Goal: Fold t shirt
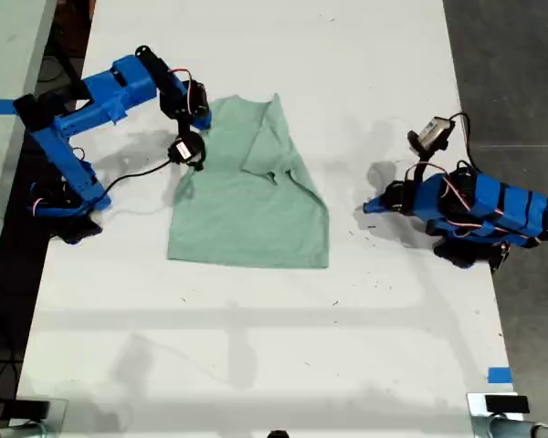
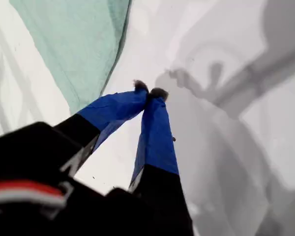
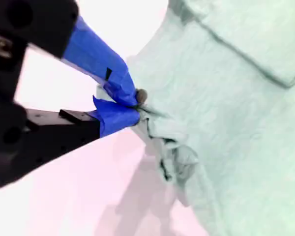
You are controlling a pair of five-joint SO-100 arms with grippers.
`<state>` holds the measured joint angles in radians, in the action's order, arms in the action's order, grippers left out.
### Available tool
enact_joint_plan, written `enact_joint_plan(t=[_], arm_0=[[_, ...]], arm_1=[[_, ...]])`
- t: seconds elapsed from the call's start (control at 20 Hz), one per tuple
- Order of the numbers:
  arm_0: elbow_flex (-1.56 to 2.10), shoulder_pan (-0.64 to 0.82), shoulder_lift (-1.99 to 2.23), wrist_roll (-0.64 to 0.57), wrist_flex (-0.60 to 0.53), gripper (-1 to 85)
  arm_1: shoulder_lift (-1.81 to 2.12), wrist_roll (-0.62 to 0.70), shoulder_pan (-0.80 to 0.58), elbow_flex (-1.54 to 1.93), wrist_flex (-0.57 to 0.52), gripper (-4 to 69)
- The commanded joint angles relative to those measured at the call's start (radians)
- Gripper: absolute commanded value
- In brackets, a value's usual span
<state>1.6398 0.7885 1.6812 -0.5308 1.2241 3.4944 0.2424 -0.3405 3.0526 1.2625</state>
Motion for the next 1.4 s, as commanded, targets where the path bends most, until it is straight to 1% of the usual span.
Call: enact_joint_plan(t=[0.0, 0.1, 0.15, 0.2, 0.25, 0.3, 0.35, 0.45, 0.6, 0.65, 0.7, 0.75, 0.85, 0.95, 1.0, 1.05, 1.1, 1.2, 1.25, 1.3, 1.35], arm_0=[[-0.13, -0.179, 0.028, 0.121, -0.014, -0.1], [-0.221, -0.276, -0.026, 0.16, -0.029, 1.3], [-0.281, -0.296, -0.069, 0.166, -0.015, 14.1], [-0.357, -0.287, -0.118, 0.175, 0.046, 16.6], [-0.422, -0.259, -0.15, 0.149, 0.1, 13.9], [-0.454, -0.227, -0.144, 0.15, 0.153, 4.7], [-0.454, -0.199, -0.097, 0.149, 0.183, 0.9], [-0.442, -0.181, 0.061, 0.14, 0.218, -0.1], [-0.362, -0.193, 0.377, 0.152, 0.229, -0.1], [-0.298, -0.212, 0.502, 0.167, 0.215, -0.1], [-0.199, -0.245, 0.637, 0.193, 0.178, -0.1], [-0.055, -0.293, 0.799, 0.224, 0.11, -0.1], [0.31, -0.433, 1.143, 0.298, -0.086, -0.1], [0.755, -0.584, 1.47, 0.38, -0.301, -0.1], [0.982, -0.646, 1.626, 0.4, -0.407, -0.2], [1.187, -0.676, 1.782, 0.407, -0.465, -0.2], [1.351, -0.68, 1.931, 0.402, -0.454, -0.2], [1.466, -0.621, 1.884, 0.325, -0.414, -0.2], [1.574, -0.541, 1.927, 0.287, -0.38, -0.1], [1.589, -0.472, 1.905, 0.291, -0.345, -0.1], [1.565, -0.514, 1.919, 0.296, -0.339, -0.1]], arm_1=[[0.017, 0.025, -0.002, 0.04, -0.011, 1.5], [0.017, 0.025, -0.002, 0.04, -0.011, 1.5], [0.017, 0.025, 0.0, 0.04, -0.011, 1.5], [0.017, 0.025, 0.002, 0.04, -0.011, 1.5], [0.017, 0.025, 0.003, 0.04, -0.009, 1.5], [0.017, 0.025, 0.003, 0.04, -0.009, 1.5], [0.017, 0.025, 0.003, 0.04, -0.009, 1.5], [0.017, 0.026, 0.0, 0.04, -0.009, 1.5], [0.017, 0.026, 0.002, 0.04, -0.009, 1.5], [0.017, 0.025, 0.002, 0.04, -0.009, 1.5], [0.017, 0.025, 0.002, 0.04, -0.009, 1.5], [0.017, 0.023, 0.002, 0.04, -0.009, 1.5], [0.017, 0.023, 0.0, 0.041, -0.009, 1.5], [0.017, 0.021, -0.002, 0.041, -0.009, 1.5], [0.017, 0.02, -0.002, 0.041, -0.009, 1.5], [0.017, 0.018, -0.002, 0.043, -0.009, 1.5], [0.017, 0.017, -0.002, 0.043, -0.009, 1.5], [0.017, 0.017, -0.002, 0.044, -0.011, 1.5], [0.017, 0.015, -0.002, 0.044, -0.011, 1.5], [0.017, 0.015, -0.003, 0.044, -0.012, 1.5], [0.017, 0.015, -0.003, 0.044, -0.012, 1.5]])
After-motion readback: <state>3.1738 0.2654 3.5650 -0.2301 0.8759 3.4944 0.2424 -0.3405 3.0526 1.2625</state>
